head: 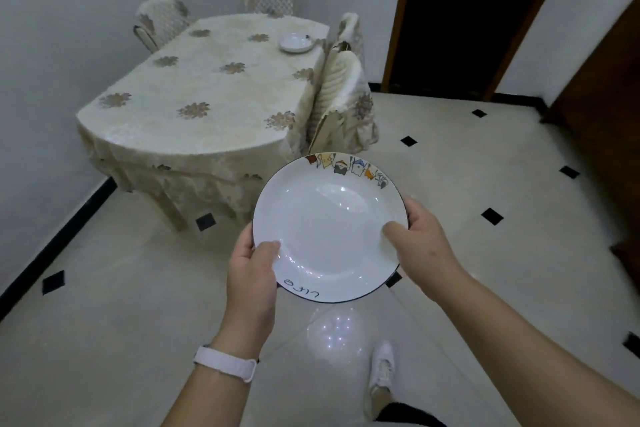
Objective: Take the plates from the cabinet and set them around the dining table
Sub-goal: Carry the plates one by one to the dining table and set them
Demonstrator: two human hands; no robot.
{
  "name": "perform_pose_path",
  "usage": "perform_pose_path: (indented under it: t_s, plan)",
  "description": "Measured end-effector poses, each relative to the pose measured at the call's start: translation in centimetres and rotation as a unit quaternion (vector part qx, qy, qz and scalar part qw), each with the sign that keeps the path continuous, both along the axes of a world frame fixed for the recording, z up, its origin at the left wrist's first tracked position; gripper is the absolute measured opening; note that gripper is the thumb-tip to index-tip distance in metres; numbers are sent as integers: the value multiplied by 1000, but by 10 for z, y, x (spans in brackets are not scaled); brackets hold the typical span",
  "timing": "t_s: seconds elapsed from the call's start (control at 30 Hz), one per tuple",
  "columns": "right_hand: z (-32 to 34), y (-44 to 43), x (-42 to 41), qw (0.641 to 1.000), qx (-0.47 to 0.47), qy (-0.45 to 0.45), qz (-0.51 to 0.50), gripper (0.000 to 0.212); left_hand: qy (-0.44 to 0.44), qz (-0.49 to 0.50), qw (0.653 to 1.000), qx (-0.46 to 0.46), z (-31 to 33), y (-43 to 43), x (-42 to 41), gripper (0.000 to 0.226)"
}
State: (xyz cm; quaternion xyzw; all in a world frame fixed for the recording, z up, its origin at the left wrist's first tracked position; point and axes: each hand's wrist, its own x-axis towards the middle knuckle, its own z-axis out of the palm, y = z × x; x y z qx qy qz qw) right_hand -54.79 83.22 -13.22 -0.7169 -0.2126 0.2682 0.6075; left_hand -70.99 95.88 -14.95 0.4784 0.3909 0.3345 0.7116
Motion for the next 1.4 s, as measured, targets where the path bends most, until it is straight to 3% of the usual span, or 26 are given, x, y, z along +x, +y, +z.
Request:
perform_pose_path:
  t_s: [0.57, 0.9, 1.4]
  plan:
    - [2, -28, 238, 997, 4, 16, -78, 39, 32, -74, 996, 38, 15, -6, 257, 41]
    - [-2, -36, 314, 991, -9, 20, -128, 39, 44, -109, 992, 38, 18, -3, 350, 41]
    - [-18, 49, 464, 978, -73, 26, -191, 39, 31, -156, 987, -14, -13, 97, 525, 39]
